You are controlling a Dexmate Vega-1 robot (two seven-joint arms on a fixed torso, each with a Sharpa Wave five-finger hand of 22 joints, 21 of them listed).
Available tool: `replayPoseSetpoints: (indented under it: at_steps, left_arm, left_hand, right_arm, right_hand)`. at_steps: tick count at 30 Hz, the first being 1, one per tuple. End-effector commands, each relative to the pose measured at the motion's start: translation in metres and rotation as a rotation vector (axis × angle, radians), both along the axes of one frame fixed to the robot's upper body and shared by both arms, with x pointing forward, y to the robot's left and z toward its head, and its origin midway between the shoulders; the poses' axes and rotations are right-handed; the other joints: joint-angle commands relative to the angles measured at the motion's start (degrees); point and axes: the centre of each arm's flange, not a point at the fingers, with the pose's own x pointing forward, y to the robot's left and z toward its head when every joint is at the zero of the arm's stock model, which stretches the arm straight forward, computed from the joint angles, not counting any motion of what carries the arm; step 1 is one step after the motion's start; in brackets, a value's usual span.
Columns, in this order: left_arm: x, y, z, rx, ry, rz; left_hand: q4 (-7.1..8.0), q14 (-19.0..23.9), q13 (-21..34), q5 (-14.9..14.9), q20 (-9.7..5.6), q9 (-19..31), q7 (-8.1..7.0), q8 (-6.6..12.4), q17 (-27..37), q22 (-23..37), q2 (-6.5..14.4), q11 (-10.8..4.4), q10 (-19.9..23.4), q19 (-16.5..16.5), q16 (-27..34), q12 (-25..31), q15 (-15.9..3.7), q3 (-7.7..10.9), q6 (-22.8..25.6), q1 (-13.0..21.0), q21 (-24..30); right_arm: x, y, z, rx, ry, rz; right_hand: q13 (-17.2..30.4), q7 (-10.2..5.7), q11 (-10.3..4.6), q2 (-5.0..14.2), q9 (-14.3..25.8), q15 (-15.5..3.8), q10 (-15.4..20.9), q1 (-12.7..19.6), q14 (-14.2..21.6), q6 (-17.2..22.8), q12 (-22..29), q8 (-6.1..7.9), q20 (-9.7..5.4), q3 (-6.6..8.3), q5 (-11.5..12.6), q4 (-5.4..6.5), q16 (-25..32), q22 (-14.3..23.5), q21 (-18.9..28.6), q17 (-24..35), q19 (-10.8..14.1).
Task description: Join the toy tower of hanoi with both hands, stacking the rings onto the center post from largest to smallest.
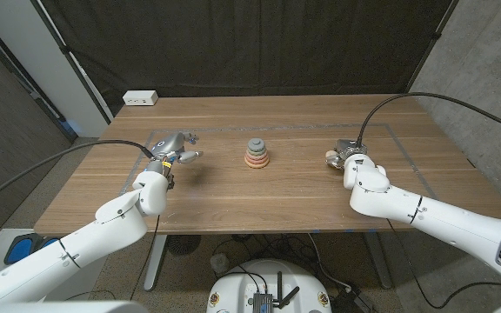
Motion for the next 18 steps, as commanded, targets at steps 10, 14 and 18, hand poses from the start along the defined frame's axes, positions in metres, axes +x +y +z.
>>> replayPoseSetpoints:
  at_steps: [10,14,18]
  left_arm:
    - [0.0066,0.0002,-0.0032,-0.008,0.018,-0.016]
    - [0.0063,0.0001,-0.0039,-0.009,0.018,-0.016]
    - [0.0055,-0.0006,-0.0043,-0.008,0.019,-0.017]
  left_hand:
    - [0.03,-0.14,0.38,0.43,-6.79,0.27,0.15,0.03,0.18,0.15,0.11,0.05,0.85,0.24,0.11,0.08,-2.05,0.64,0.53,-0.45,-0.18]
    - [-0.02,0.11,0.39,0.48,-6.81,0.30,0.25,0.02,0.33,0.11,0.29,-0.15,1.26,0.27,0.31,0.15,-2.05,0.90,0.67,-0.45,-0.18]
    - [-0.03,-0.19,0.42,0.53,-6.80,0.32,0.12,0.06,0.07,0.14,0.38,-0.01,1.35,0.26,0.02,0.14,-2.05,1.07,0.85,-0.47,-0.17]
  right_arm:
    - [0.0027,0.0006,-0.0055,-0.010,0.033,-0.016]
    - [0.0025,0.0009,-0.0070,-0.014,0.029,-0.013]
    - [0.0030,0.0008,-0.0083,-0.016,0.029,-0.016]
  right_hand:
    - [0.50,-0.01,-0.25,0.65,-0.21,-3.98,1.43,1.04,0.86,1.60,0.97,0.64,-5.92,-0.58,-0.17,-0.13,0.23,0.05,-0.08,0.42,0.33]
    - [0.60,-0.31,-0.59,0.81,-0.28,-3.99,1.93,1.43,0.73,2.12,1.11,0.82,-5.96,-0.58,-0.12,-0.25,-0.02,0.06,-0.04,0.17,0.48]
    - [0.99,-1.49,-1.96,1.70,-0.37,-4.02,4.79,3.01,2.32,5.07,2.04,1.86,-6.09,-0.13,0.15,-0.58,1.27,0.22,0.42,1.50,1.43]
